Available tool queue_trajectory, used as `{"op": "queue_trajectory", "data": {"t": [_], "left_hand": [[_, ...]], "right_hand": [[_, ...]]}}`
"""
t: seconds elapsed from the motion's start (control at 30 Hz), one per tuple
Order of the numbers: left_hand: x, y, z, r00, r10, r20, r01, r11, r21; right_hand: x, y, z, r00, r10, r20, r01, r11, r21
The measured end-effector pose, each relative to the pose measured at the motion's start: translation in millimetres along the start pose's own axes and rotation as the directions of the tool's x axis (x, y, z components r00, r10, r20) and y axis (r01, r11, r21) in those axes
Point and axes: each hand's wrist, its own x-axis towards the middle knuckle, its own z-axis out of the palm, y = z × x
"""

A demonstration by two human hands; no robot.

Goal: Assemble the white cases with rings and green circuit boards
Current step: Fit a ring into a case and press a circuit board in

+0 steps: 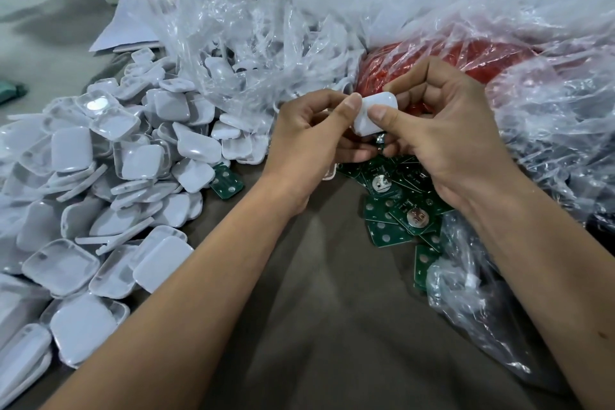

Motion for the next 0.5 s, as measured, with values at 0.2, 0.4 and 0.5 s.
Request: {"op": "queue_trajectory", "data": {"t": [0.2, 0.4, 0.5], "left_hand": [[0.3, 0.4, 0.7, 0.999, 0.052, -0.009, -0.052, 0.998, 0.043], [0.0, -0.4, -0.1, 0.99, 0.143, 0.014, -0.144, 0.979, 0.148], [-0.4, 0.1, -0.4, 0.987, 0.159, 0.025, -0.161, 0.972, 0.17]], "right_hand": [[-1.0, -3.1, 0.2, 0.999, 0.039, -0.014, -0.038, 0.998, 0.059], [-1.0, -3.8, -0.5, 0.997, 0.07, -0.025, -0.067, 0.993, 0.099], [-1.4, -4.1, -0.2, 0.997, 0.065, -0.031, -0.061, 0.991, 0.115]]}}
